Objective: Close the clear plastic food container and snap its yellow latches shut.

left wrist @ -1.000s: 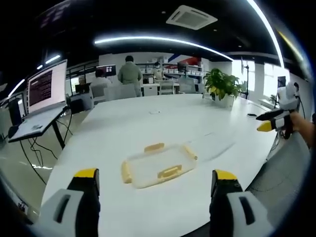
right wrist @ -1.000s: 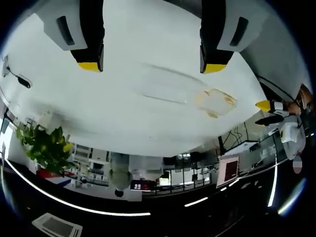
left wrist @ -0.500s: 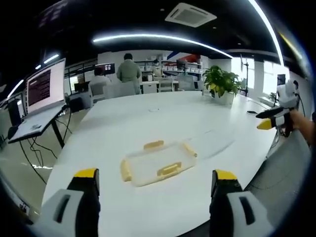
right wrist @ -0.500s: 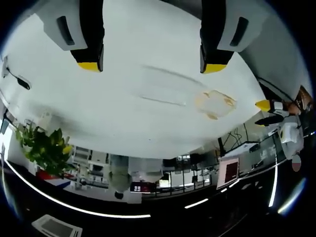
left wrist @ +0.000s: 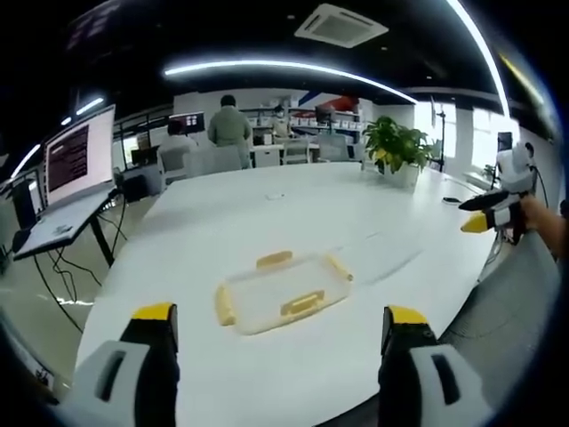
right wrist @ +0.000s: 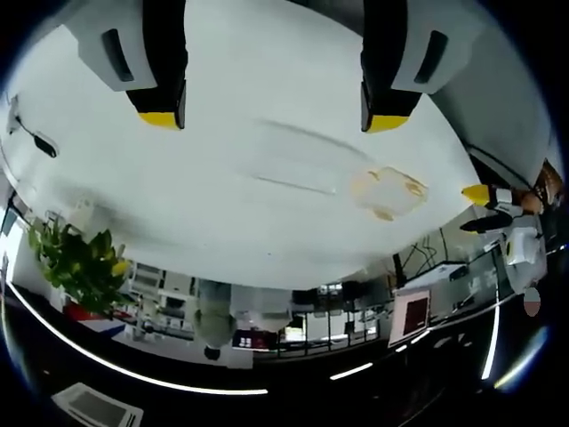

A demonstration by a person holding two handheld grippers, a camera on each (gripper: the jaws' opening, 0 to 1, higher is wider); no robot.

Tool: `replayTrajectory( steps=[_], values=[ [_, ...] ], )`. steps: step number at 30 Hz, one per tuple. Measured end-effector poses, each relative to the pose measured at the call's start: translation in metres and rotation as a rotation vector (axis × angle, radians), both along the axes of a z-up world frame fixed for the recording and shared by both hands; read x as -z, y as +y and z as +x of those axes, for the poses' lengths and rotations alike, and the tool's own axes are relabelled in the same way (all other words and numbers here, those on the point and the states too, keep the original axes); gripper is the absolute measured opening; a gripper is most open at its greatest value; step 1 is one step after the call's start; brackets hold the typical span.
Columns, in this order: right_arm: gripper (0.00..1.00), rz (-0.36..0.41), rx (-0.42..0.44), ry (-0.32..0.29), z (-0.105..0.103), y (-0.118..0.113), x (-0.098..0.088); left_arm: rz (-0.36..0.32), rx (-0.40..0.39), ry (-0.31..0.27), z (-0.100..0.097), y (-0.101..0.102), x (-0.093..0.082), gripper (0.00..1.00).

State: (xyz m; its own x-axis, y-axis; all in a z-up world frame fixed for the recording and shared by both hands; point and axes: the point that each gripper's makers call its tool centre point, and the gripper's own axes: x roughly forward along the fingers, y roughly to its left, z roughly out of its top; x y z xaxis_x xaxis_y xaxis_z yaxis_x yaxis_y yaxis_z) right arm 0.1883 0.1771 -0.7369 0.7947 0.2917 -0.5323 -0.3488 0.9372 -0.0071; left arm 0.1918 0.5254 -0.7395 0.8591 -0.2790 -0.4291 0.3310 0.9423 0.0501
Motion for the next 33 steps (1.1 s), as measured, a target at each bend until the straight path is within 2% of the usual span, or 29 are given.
replayTrajectory(
  steps=[9,12,14,15,17,20,21,26,28,30,33],
  values=[
    [0.78,-0.011,0.003,-0.003,0.000,0.000,-0.001,0.001,0.002,0.007,0.000,0.000,0.001,0.93],
    [0.78,-0.023,-0.004,-0.024,0.001,0.001,-0.006,0.021,0.008,0.017,0.001,0.003,0.003,0.93],
    [0.78,-0.066,-0.018,-0.038,0.003,0.003,-0.009,0.015,0.013,0.030,0.002,0.006,0.005,0.94],
    [0.77,-0.120,-0.034,-0.044,0.003,0.002,-0.009,0.011,0.014,0.047,0.003,0.008,0.007,0.95],
    [0.77,-0.155,-0.078,-0.064,0.004,0.010,-0.012,0.019,0.033,0.107,0.001,0.009,0.015,0.95],
    [0.80,-0.186,-0.124,-0.080,0.004,0.020,-0.015,0.003,0.029,0.110,0.005,0.013,0.015,0.94],
    [0.79,-0.210,-0.141,-0.085,0.006,0.022,-0.016,0.000,0.036,0.086,0.007,0.014,0.011,0.94],
    [0.78,-0.202,-0.202,-0.104,0.019,0.044,-0.022,0.082,0.066,0.009,0.017,0.025,-0.003,0.94],
    [0.77,-0.209,-0.238,-0.115,0.025,0.054,-0.024,0.111,0.096,0.005,0.021,0.028,-0.004,0.94],
    [0.76,-0.223,-0.274,-0.120,0.029,0.062,-0.025,0.169,0.113,0.012,0.024,0.033,-0.002,0.92],
    [0.76,-0.257,-0.331,-0.135,0.039,0.076,-0.027,0.276,0.145,-0.019,0.032,0.041,-0.004,0.88]
  ],
)
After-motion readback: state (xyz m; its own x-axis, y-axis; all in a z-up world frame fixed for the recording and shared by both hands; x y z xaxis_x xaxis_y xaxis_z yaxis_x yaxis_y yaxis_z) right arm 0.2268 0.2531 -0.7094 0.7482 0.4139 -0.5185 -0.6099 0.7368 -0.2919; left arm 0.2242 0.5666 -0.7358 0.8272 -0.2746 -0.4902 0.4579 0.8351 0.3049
